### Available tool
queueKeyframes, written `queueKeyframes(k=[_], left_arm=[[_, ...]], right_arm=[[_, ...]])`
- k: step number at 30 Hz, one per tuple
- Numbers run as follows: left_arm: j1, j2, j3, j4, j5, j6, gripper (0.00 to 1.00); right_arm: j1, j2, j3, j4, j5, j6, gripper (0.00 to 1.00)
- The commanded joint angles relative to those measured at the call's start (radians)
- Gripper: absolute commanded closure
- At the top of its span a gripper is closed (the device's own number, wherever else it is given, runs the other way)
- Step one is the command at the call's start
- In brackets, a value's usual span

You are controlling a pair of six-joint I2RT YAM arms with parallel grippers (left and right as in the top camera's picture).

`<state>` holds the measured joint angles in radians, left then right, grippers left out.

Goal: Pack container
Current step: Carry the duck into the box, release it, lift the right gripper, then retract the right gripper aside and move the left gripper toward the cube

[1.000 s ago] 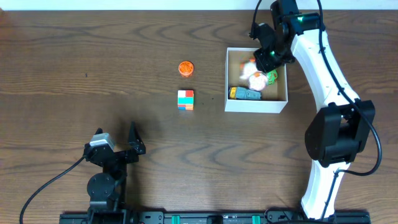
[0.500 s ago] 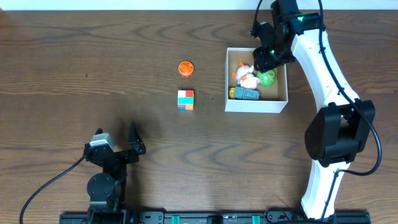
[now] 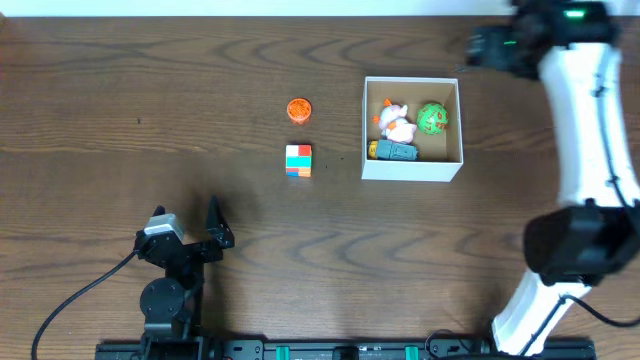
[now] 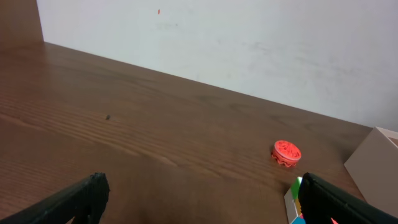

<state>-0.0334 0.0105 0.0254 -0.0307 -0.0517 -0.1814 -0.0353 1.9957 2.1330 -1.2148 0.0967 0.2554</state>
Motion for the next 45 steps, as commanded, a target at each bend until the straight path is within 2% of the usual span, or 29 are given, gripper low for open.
queueKeyframes(k=[1, 10, 21, 30, 32, 34, 39, 45], left_arm=[[0.004, -0.005, -0.021, -0.039, -0.008, 0.016, 0.02], [0.004, -0.005, -0.021, -0.039, -0.008, 0.016, 0.02], [0.004, -0.005, -0.021, -0.039, -0.009, 0.016, 0.02], [0.004, -0.005, -0.021, -0.037, -0.009, 0.016, 0.02], [0.004, -0.005, -0.021, -0.036, -0.007, -0.021, 0.02], [0.004, -0.005, -0.021, -0.026, 0.032, -0.079, 0.02], [0.004, -0.003, -0.014, 0.01, 0.272, -0.033, 0.02], [0.004, 0.109, 0.13, -0.09, 0.266, -0.024, 0.02]], right_arm=[[-0.105, 0.004, -0.003, -0.009, 0.05, 0.081, 0.01], [-0.217, 0.032, -0.132, 0.049, 0.045, 0.081, 0.01], [-0.237, 0.032, -0.438, 0.317, 0.079, 0.089, 0.01], [-0.237, 0.032, -0.473, 0.347, 0.079, 0.089, 0.01], [-0.237, 0.032, -0.473, 0.347, 0.079, 0.089, 0.01], [-0.237, 0.032, -0.473, 0.347, 0.079, 0.089, 0.01], [-0.237, 0.032, -0.473, 0.347, 0.079, 0.089, 0.01], [-0.237, 0.032, -0.473, 0.347, 0.079, 0.089, 0.01]])
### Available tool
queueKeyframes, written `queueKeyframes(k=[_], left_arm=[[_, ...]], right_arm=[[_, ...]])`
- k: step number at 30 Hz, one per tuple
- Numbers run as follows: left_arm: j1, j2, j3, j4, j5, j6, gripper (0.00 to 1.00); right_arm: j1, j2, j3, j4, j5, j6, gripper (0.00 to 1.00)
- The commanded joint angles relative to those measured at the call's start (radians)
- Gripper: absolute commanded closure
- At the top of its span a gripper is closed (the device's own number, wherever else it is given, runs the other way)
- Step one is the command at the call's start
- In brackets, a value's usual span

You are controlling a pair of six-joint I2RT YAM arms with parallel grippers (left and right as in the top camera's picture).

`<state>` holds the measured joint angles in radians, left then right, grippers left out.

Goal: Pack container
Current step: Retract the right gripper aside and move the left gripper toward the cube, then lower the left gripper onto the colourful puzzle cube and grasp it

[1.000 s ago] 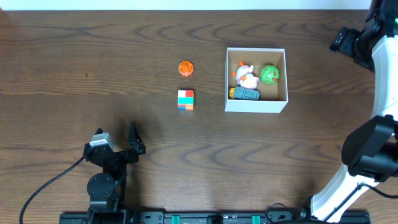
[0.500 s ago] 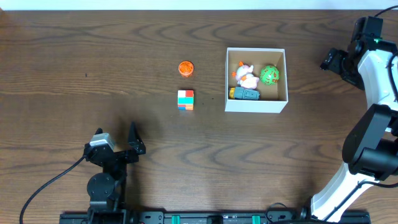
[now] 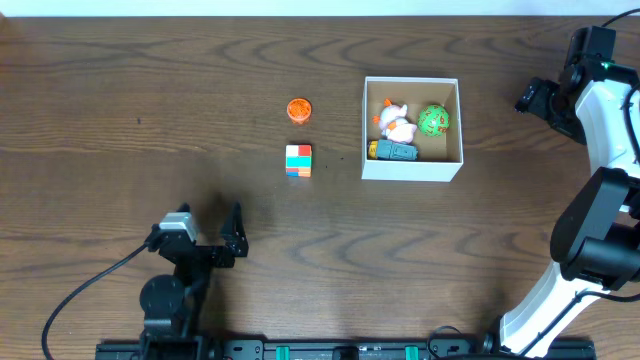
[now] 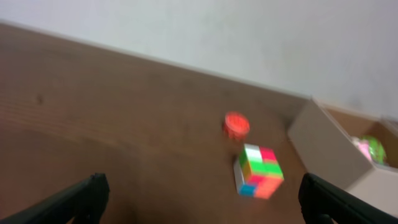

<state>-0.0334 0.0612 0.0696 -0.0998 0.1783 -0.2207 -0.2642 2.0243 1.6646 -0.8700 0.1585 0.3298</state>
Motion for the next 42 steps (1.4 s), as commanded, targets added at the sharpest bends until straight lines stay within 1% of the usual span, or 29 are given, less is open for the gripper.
queueKeyframes(k=[1, 4, 6, 9, 10, 12, 13, 15, 17, 19, 21, 23, 25, 27, 28, 30, 31, 42], left_arm=[[0.004, 0.108, 0.137, -0.042, 0.035, 0.024, 0.02], [0.004, 0.3, 0.326, -0.145, 0.068, 0.076, 0.02], [0.004, 0.435, 0.447, -0.196, 0.174, 0.156, 0.02], [0.004, 0.594, 0.552, -0.202, 0.303, 0.164, 0.02], [0.004, 0.631, 0.567, -0.18, 0.338, 0.165, 0.02], [0.002, 0.7, 0.595, -0.137, 0.355, 0.159, 0.02], [-0.003, 0.733, 0.619, -0.143, 0.341, 0.159, 0.02], [-0.021, 0.797, 0.682, -0.198, 0.256, 0.132, 0.02], [-0.057, 0.879, 0.785, -0.32, 0.14, 0.105, 0.02], [-0.102, 0.981, 0.923, -0.481, 0.054, 0.104, 0.02], [-0.148, 1.082, 1.049, -0.606, -0.003, 0.104, 0.02], [-0.197, 1.177, 1.149, -0.677, -0.03, 0.105, 0.02], [-0.248, 1.254, 1.203, -0.681, -0.032, 0.121, 0.02], [-0.288, 1.315, 1.214, -0.638, -0.058, 0.14, 0.02], [-0.298, 1.336, 1.214, -0.622, -0.087, 0.128, 0.02], [-0.306, 1.391, 1.214, -0.599, -0.182, 0.039, 0.02], [-0.305, 1.422, 1.214, -0.593, -0.205, 0.007, 0.02], [-0.311, 1.709, 1.213, -0.568, -0.205, 0.005, 0.02]], right_arm=[[-0.008, 0.004, -0.005, 0.002, 0.018, 0.014, 0.01], [-0.008, 0.003, -0.005, 0.002, 0.018, 0.014, 0.01], [-0.008, 0.003, -0.005, 0.002, 0.018, 0.014, 0.01], [-0.008, 0.003, -0.005, 0.002, 0.018, 0.014, 0.01], [-0.008, 0.003, -0.005, 0.002, 0.018, 0.014, 0.01], [-0.008, 0.003, -0.005, 0.002, 0.018, 0.014, 0.01], [-0.008, 0.003, -0.005, 0.002, 0.018, 0.014, 0.01], [-0.008, 0.003, -0.005, 0.002, 0.018, 0.014, 0.01], [-0.008, 0.003, -0.005, 0.002, 0.017, 0.014, 0.01], [-0.008, 0.003, -0.005, 0.002, 0.018, 0.014, 0.01], [-0.008, 0.003, -0.005, 0.002, 0.018, 0.014, 0.01], [-0.008, 0.003, -0.005, 0.002, 0.018, 0.014, 0.01], [-0.008, 0.003, -0.005, 0.002, 0.017, 0.014, 0.01], [-0.008, 0.003, -0.005, 0.002, 0.017, 0.014, 0.01], [-0.008, 0.003, -0.005, 0.002, 0.017, 0.014, 0.01], [-0.008, 0.003, -0.005, 0.002, 0.018, 0.014, 0.01], [-0.008, 0.003, -0.005, 0.002, 0.017, 0.014, 0.01], [-0.008, 0.003, -0.005, 0.002, 0.018, 0.014, 0.01]])
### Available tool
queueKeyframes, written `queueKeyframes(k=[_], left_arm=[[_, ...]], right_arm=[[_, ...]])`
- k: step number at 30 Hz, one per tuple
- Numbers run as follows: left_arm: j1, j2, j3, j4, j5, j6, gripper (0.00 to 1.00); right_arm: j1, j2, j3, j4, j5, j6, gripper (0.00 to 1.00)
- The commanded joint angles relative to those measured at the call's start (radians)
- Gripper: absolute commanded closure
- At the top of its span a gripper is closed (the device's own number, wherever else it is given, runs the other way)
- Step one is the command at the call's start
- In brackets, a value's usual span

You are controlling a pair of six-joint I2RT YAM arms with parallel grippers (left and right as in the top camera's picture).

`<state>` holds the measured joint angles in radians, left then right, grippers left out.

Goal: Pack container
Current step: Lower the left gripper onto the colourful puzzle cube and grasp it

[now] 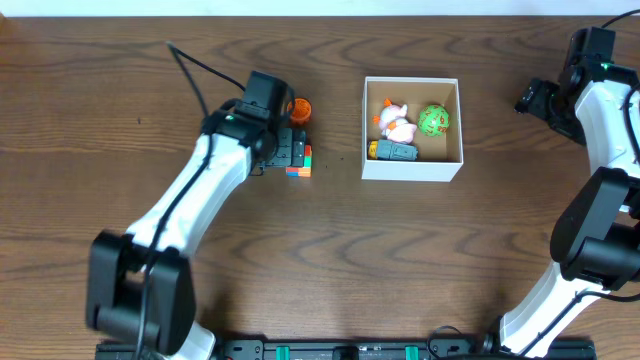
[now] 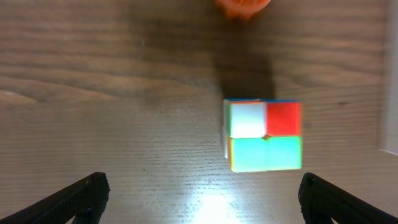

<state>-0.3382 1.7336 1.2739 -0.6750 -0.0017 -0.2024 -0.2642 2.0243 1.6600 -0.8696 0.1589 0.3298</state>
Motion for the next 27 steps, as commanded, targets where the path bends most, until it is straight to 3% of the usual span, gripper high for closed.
queueKeyframes(k=[1, 10, 27], left_arm=[[-0.009, 0.054, 0.009, 0.019, -0.02, -0.013, 0.02], [-0.05, 0.085, 0.009, 0.14, 0.042, -0.013, 0.02], [-0.056, 0.16, 0.006, 0.142, -0.041, -0.129, 0.02]], right_arm=[[-0.008, 0.003, 0.0, 0.002, 0.017, 0.014, 0.01], [-0.008, 0.003, 0.0, 0.002, 0.017, 0.014, 0.01], [-0.008, 0.003, 0.0, 0.002, 0.017, 0.014, 0.01]])
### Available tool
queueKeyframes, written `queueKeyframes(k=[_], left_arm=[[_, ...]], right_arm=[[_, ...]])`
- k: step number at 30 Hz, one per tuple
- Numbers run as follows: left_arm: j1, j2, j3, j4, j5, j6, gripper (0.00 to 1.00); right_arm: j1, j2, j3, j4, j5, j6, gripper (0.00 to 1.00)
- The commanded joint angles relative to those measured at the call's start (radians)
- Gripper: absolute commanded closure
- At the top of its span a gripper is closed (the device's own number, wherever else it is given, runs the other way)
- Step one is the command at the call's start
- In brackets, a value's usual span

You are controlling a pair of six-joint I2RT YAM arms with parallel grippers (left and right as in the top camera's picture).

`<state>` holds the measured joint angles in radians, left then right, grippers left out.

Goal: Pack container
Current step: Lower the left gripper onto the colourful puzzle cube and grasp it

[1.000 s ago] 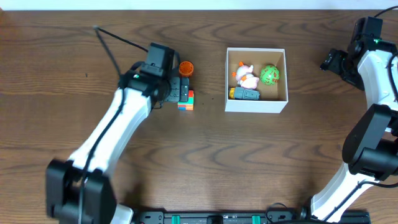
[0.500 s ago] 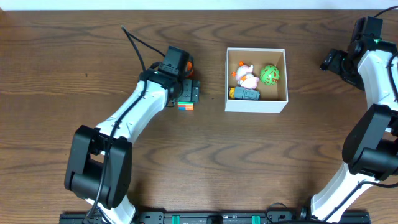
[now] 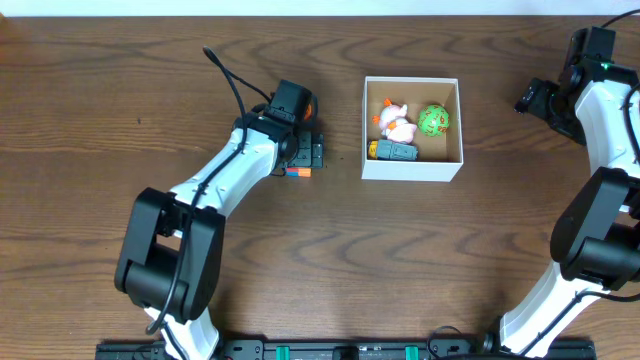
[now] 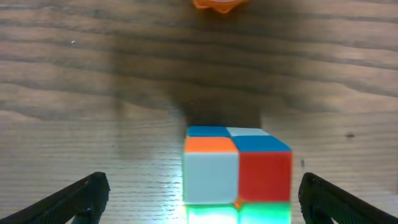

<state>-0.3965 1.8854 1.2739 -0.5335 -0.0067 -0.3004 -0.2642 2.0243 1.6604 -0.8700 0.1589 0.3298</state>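
The multicoloured cube [image 4: 237,180] lies on the table, mostly covered in the overhead view with only its front edge [image 3: 297,172] showing. My left gripper [image 4: 202,202] hangs open directly over it, a finger on each side with a wide gap to the cube. In the overhead view that left gripper [image 3: 300,150] sits left of the white box [image 3: 410,168]. An orange round piece [image 4: 219,4] lies just beyond the cube. My right gripper [image 3: 533,98] is at the far right, away from everything; its jaws are too small to read.
Inside the box lie a pink-and-white toy [image 3: 397,122], a green ball [image 3: 433,119] and a grey-blue item [image 3: 392,151]. The left arm's cable [image 3: 232,85] loops over the table behind the arm.
My left gripper has shifted slightly right and come closer to the cube, which now looks larger and sits centred between the open fingers. The right arm has not moved.
My left arm was folded at the front left, open, while the right arm was behind the box. Then the left wrist faced the cube and the right arm stood at the right edge. The left gripper later reached the cube and now straddles it.
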Motion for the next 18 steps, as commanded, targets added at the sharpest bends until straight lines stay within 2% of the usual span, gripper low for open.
queueKeyframes(k=[1, 18], left_arm=[[0.002, 0.008, 0.006, 0.0, -0.036, -0.031, 0.02], [0.002, 0.041, 0.005, -0.003, 0.006, -0.019, 0.02]], right_arm=[[-0.008, 0.004, -0.001, 0.002, 0.017, 0.014, 0.01], [-0.008, 0.003, -0.001, 0.002, 0.017, 0.014, 0.01]])
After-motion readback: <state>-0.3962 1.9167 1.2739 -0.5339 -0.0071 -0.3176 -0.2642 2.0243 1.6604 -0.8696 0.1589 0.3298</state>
